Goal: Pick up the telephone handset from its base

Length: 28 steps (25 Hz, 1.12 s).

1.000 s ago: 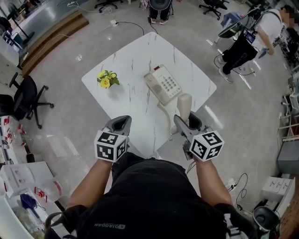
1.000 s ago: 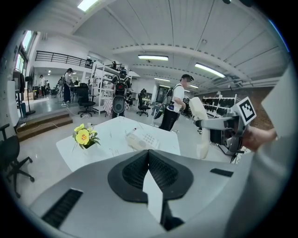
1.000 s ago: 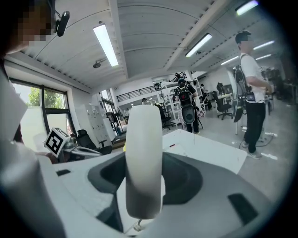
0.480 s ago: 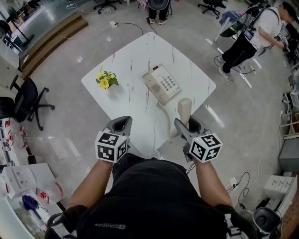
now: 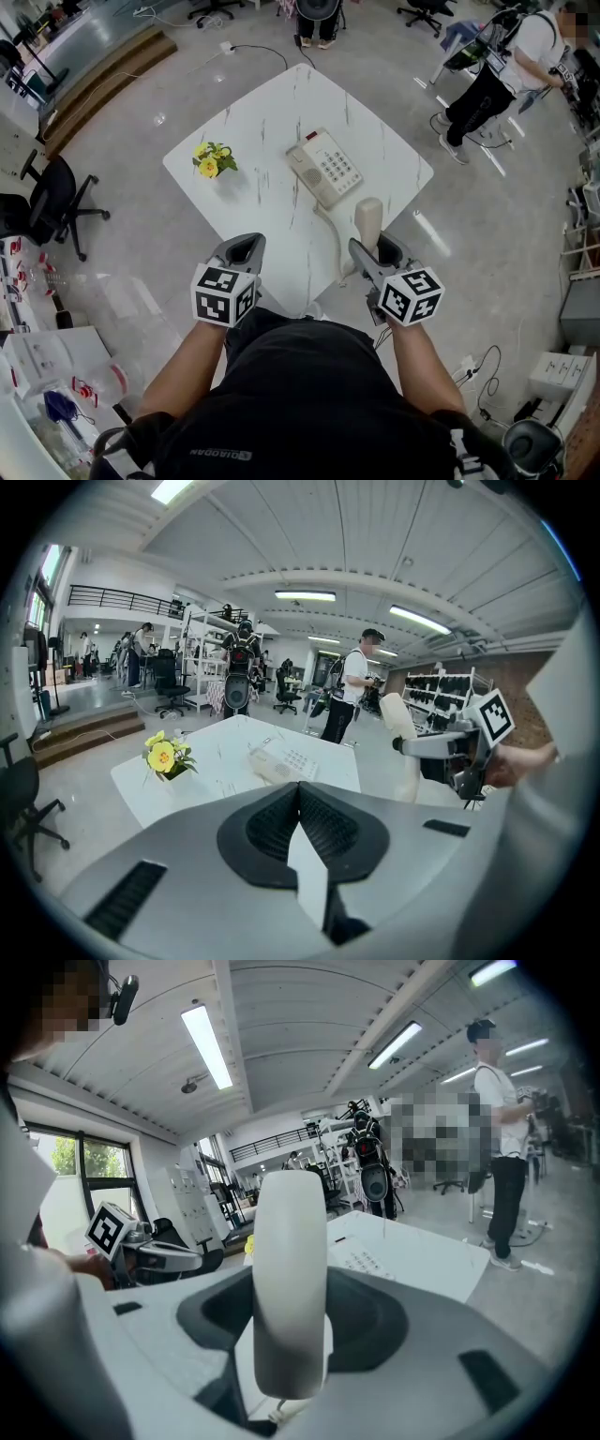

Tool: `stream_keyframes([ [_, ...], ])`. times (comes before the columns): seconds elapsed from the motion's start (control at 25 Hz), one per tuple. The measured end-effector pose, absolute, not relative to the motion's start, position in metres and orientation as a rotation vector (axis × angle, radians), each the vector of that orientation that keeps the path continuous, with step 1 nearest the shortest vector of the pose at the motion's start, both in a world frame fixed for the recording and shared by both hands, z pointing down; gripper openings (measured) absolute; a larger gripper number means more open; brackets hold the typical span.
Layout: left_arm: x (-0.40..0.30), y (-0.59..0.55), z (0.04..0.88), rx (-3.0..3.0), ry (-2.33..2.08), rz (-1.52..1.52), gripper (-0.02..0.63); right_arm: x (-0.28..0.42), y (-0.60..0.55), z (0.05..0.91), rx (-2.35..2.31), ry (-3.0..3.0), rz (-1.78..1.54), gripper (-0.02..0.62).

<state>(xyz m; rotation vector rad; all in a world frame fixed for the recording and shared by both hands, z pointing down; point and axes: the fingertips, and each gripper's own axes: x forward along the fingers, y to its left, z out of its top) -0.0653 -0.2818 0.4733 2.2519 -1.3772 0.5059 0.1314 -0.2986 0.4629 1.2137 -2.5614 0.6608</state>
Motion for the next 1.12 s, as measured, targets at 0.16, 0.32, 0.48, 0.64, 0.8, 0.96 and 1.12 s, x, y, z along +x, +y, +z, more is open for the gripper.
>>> stream_keyframes([
  [0.16, -0.0663, -0.2808, 0.4724, 2.251, -1.381, 0.505, 0.002, 0.1295, -0.2981, 0.4623, 1.201, -2.565, 0.653, 0.216],
  [0.32, -0.0672, -0.2794, 0.4722, 2.25, -1.383, 0.504, 0.002, 0.1275, -0.2968, 0.461, 1.195, -2.567, 0.647, 0.216],
  [0.48, -0.0667, -0.2798, 0.4733, 2.249, -1.383, 0.507, 0.002, 0.1272, -0.2978, 0.461, 1.19, -2.572, 0.642, 0.216],
  [0.64, -0.0675, -0.2791, 0.4743, 2.246, -1.387, 0.511, 0.002, 0.1267, -0.2975, 0.4629, 1.185, -2.572, 0.641, 0.216],
  [0.8, -0.0686, -0.2793, 0.4743, 2.245, -1.39, 0.512, 0.002, 0.1253, -0.298, 0.4644, 1.18, -2.567, 0.628, 0.217],
  [0.96, -0.0685, -0.2781, 0.4738, 2.246, -1.39, 0.512, 0.002, 0.1243, -0.2971, 0.4635, 1.173, -2.567, 0.621, 0.216],
  [1.12, -0.0671, -0.2781, 0.4732, 2.244, -1.392, 0.511, 0.002, 0.1252, -0.2967, 0.463, 1.166, -2.568, 0.621, 0.216],
])
